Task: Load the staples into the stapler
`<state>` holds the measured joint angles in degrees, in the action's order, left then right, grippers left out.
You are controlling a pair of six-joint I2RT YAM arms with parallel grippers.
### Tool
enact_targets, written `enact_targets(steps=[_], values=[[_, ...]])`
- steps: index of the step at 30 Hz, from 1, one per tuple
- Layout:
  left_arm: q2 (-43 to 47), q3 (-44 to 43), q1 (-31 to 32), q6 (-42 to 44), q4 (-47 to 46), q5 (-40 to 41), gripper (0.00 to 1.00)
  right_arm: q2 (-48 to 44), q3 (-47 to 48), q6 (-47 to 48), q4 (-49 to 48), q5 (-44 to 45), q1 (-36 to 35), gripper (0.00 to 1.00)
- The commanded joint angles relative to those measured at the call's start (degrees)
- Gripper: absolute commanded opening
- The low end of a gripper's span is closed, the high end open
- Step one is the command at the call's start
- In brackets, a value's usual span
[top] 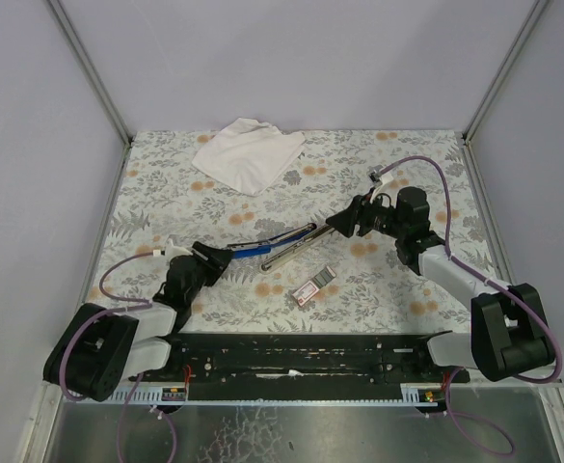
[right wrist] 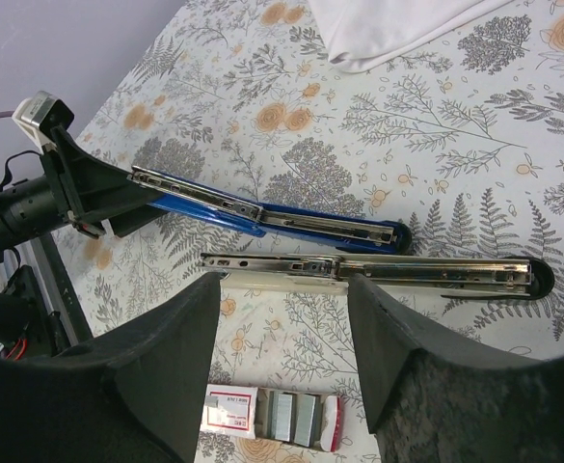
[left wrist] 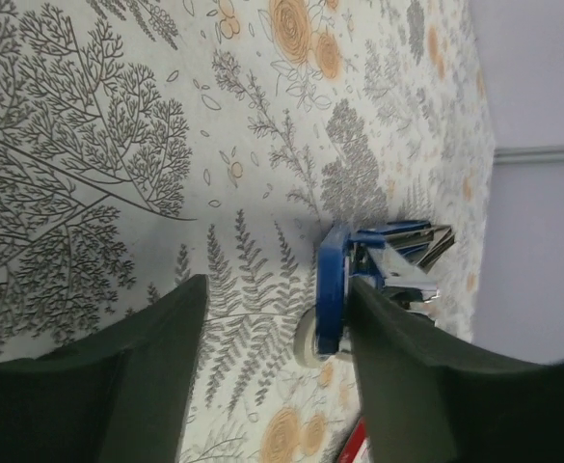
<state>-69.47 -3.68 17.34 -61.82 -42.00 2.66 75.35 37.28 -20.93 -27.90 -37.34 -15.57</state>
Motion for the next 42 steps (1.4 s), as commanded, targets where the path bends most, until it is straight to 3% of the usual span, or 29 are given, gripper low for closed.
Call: enact_targets(steps=[1, 5, 16, 22, 27, 34, 42], values=[[2.4, 1.5, -1.1, 4.9, 5.8, -2.0, 0.66, -2.1, 0.5, 1.1, -0.3, 0.1, 0.2, 0.62], [4.7, 0.7, -1.6, 5.9, 10.3, -2.4, 0.7, -2.2, 0.5, 1.1, -0.1, -0.1, 0.3, 0.63], [13.3, -0.8, -1.8, 6.4, 17.0, -5.5, 0.22, -2.0, 1.2, 1.3, 0.5, -0.8, 0.2, 0.63], [15.7, -2.4, -1.9, 6.4, 18.6, -10.1, 0.09, 0.9, 4.6, 1.5, 6.0, 5.3, -2.4, 0.63], [14.2, -2.4, -1.9, 5.6, 18.1, -11.8, 0.02, 8.8, 13.3, 4.2, 16.9, 17.0, -12.0, 0.6], [12.1, -2.7, -1.9, 5.7, 16.5, -13.5, 0.0, 22.1, 22.1, 0.5, 20.2, 18.5, -16.0, 0.57], [11.7, -2.5, -1.8, 5.5, 15.9, -13.7, 0.0, 28.4, 27.1, 0.6, 23.7, 21.0, -17.0, 0.56]])
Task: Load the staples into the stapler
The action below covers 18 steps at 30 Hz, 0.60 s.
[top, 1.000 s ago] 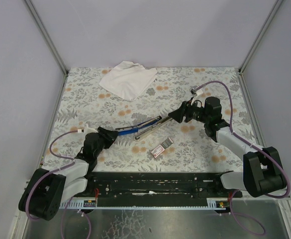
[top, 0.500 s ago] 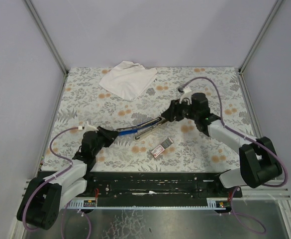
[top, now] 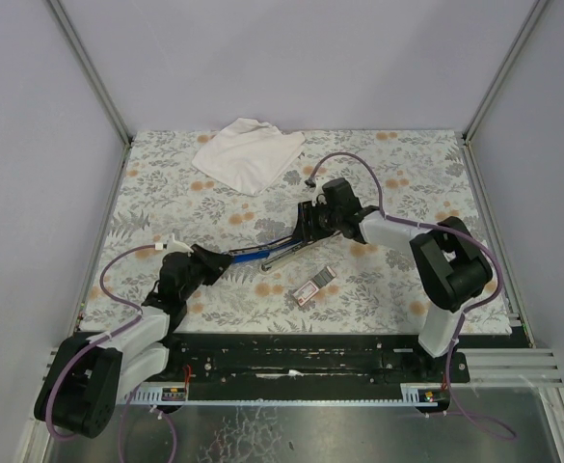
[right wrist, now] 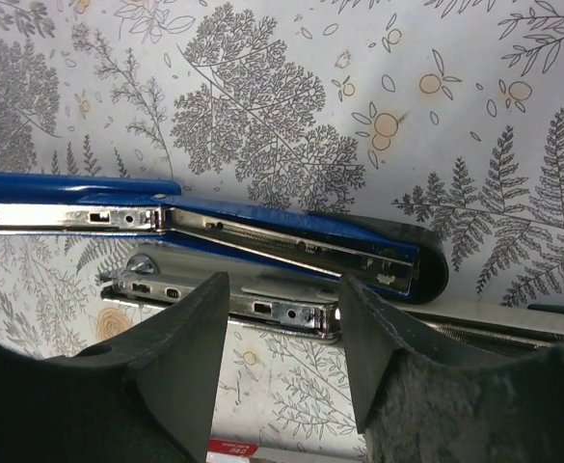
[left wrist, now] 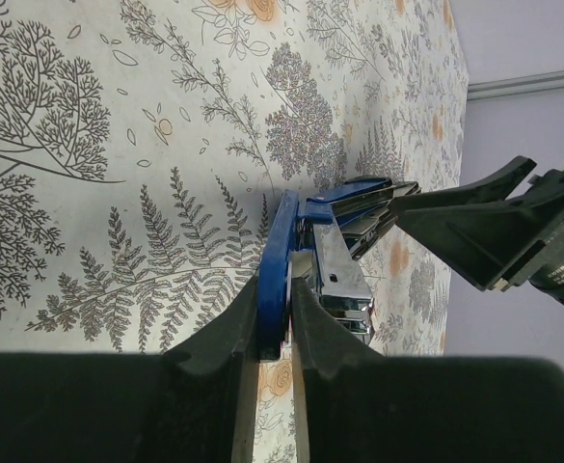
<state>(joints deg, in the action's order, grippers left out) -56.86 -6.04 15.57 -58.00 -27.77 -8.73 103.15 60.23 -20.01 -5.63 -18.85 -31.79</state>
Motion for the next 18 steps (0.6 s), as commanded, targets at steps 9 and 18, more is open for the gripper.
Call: enact_targets(steps=[9, 18], values=[[-0.7, 0.1, -0.1, 1.7, 1.6, -2.6, 0.0, 3.0, 5.3, 0.1, 3.0, 5.0, -0.7, 0.54], [-1.4, -0.1, -0.1, 2.7, 1.2, -3.1, 0.0, 3.8, 6.1, 0.7, 4.9, 9.9, -0.7, 0.54]])
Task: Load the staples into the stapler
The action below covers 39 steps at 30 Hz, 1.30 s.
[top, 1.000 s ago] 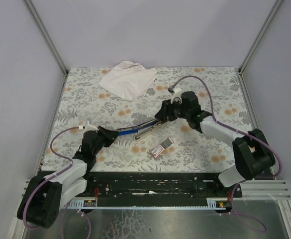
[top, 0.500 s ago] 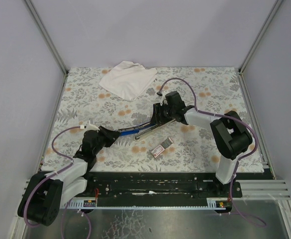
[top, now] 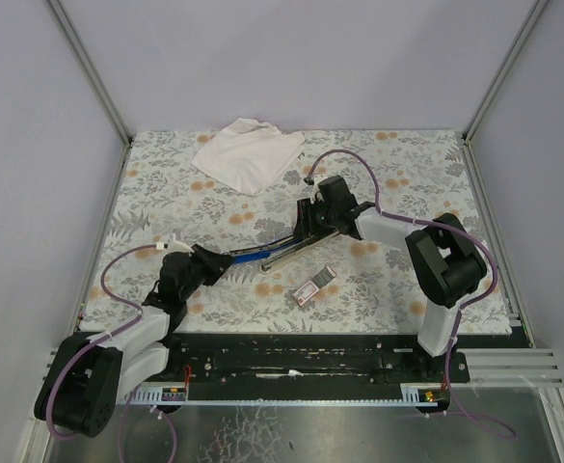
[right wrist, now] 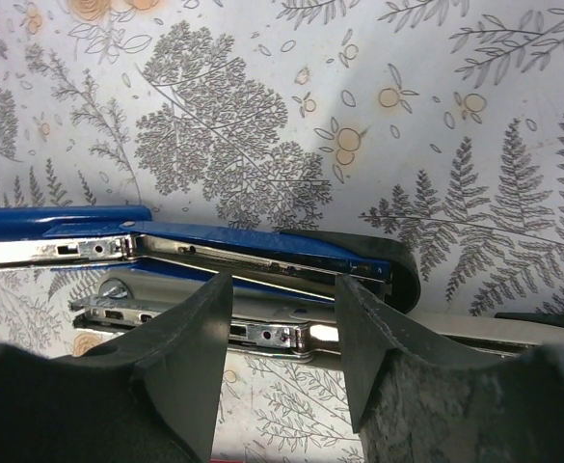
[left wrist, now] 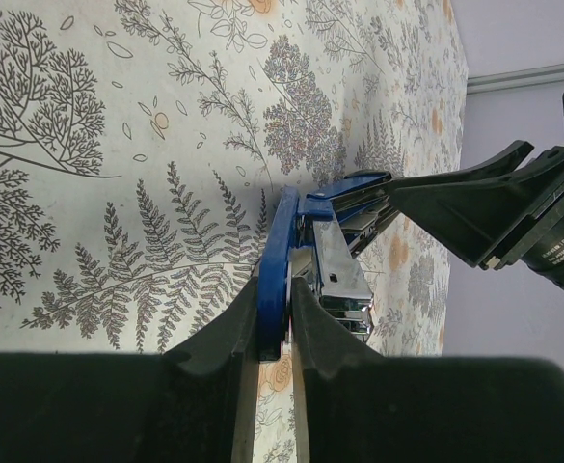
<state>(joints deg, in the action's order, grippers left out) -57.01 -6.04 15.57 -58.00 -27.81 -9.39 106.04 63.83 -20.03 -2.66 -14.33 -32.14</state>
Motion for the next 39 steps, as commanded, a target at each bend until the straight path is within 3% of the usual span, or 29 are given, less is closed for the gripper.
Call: enact_targets(steps=[1, 11, 16, 18, 22, 25, 32, 39], values=[[-1.6, -0.3, -0.1, 3.0, 1.0, -2.7, 0.0, 0.9, 2.5, 0.8, 2.4, 6.5, -0.4, 0.54], [-13.9, -4.8, 0.5, 5.7, -7.0, -10.0, 0.0, 1.4, 5.2, 4.3, 9.4, 18.1, 0.4, 0.53], [-20.8, -8.5, 1.5, 6.5, -8.7, -12.7, 0.01, 1.8, 5.1, 4.4, 9.9, 17.7, 3.0, 0.53], [-21.2, -9.1, 1.5, 6.7, -7.4, -12.2, 0.08, 2.2, 5.6, 4.5, 10.0, 17.4, 3.4, 0.53], [-19.2, -10.2, 0.9, 7.9, -1.8, -9.7, 0.32, 3.5, 6.9, 4.8, 11.3, 18.8, 3.6, 0.53], [-17.5, -10.0, -1.1, 8.0, 2.0, -8.7, 0.42, 4.3, 7.5, 4.7, 11.6, 19.9, 4.0, 0.53], [-13.2, -8.0, -6.0, 7.7, 5.7, -9.9, 0.49, 5.9, 9.5, 5.3, 12.8, 20.7, 5.0, 0.52], [-10.3, -7.8, -7.8, 8.9, 8.6, -10.4, 0.49, 6.9, 10.3, 5.6, 13.2, 20.3, 5.5, 0.52]])
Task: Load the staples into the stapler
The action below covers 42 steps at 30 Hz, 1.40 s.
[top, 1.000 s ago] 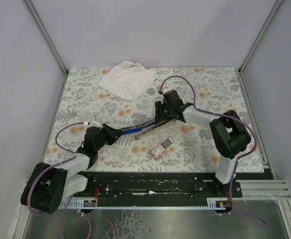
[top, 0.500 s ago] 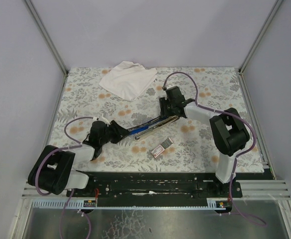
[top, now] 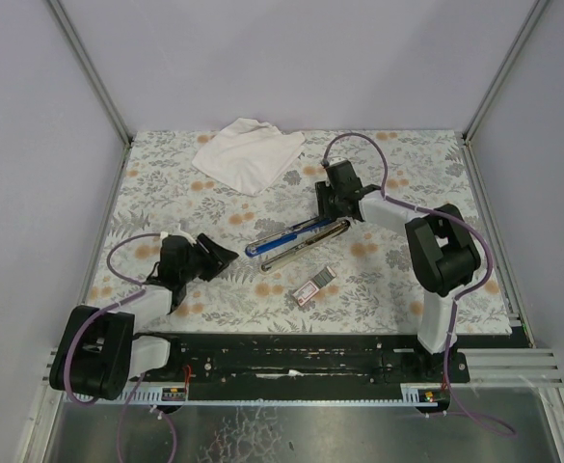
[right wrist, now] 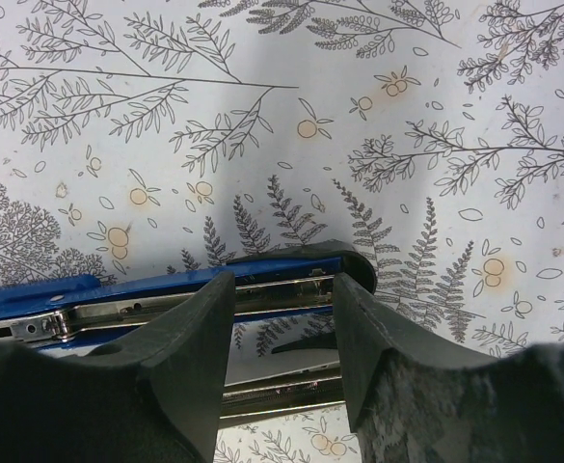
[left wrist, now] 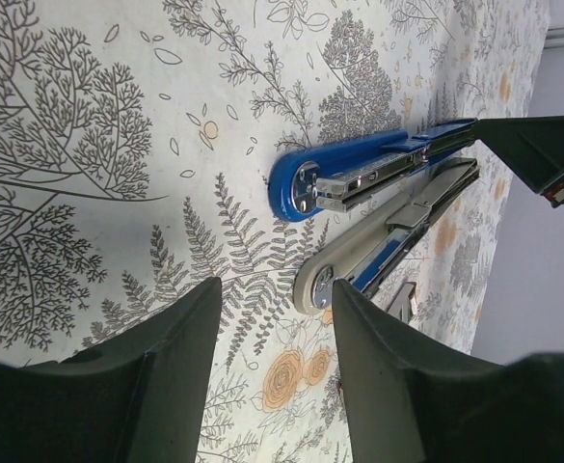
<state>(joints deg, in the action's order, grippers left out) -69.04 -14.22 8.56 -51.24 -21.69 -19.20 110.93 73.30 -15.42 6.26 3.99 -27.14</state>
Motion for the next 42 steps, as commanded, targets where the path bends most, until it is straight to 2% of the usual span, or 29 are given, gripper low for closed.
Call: enact_targets(steps=[1, 3, 7, 9, 12, 17, 22, 26, 29, 42], values=[[2.0, 0.3, -0.9, 2.5, 2.8, -0.7, 0.49, 1.8, 1.0, 1.2, 4.3, 1.6, 0.5, 0.52], [2.8, -0.6, -0.9, 3.6, 3.5, -1.4, 0.51, 1.2, 1.8, 1.7, 4.8, 0.6, 0.7, 0.52], [6.2, -5.0, -1.0, 7.0, 9.6, -3.4, 0.65, -1.9, 5.1, 3.9, 7.3, -2.2, 1.1, 0.55], [9.1, -9.4, -0.9, 9.4, 14.8, -3.6, 0.77, -4.7, 6.6, 5.4, 8.6, -3.5, 1.1, 0.6], [11.6, -18.0, -0.9, 14.8, 25.0, -2.2, 0.87, -9.2, 8.6, 7.4, 11.9, -7.6, 1.1, 0.65], [8.4, -35.3, -0.9, 24.7, 38.7, 0.6, 0.92, -18.6, 3.2, 5.8, 15.4, -13.8, 0.8, 0.65], [3.3, -45.5, -0.9, 28.7, 41.3, 0.3, 0.92, -28.0, -10.7, 1.9, 16.2, -12.5, -2.4, 0.55], [1.4, -45.3, -0.9, 29.8, 39.7, 3.7, 0.92, -31.9, -19.2, -0.5, 15.7, -9.9, -5.7, 0.45], [2.0, -42.2, -0.9, 29.9, 36.9, 6.8, 0.92, -32.6, -22.4, -0.8, 14.4, -8.7, -8.4, 0.43], [4.2, -40.1, -1.3, 29.9, 36.5, 9.5, 0.93, -23.7, -19.8, 3.1, 10.8, -1.5, -16.6, 0.38]])
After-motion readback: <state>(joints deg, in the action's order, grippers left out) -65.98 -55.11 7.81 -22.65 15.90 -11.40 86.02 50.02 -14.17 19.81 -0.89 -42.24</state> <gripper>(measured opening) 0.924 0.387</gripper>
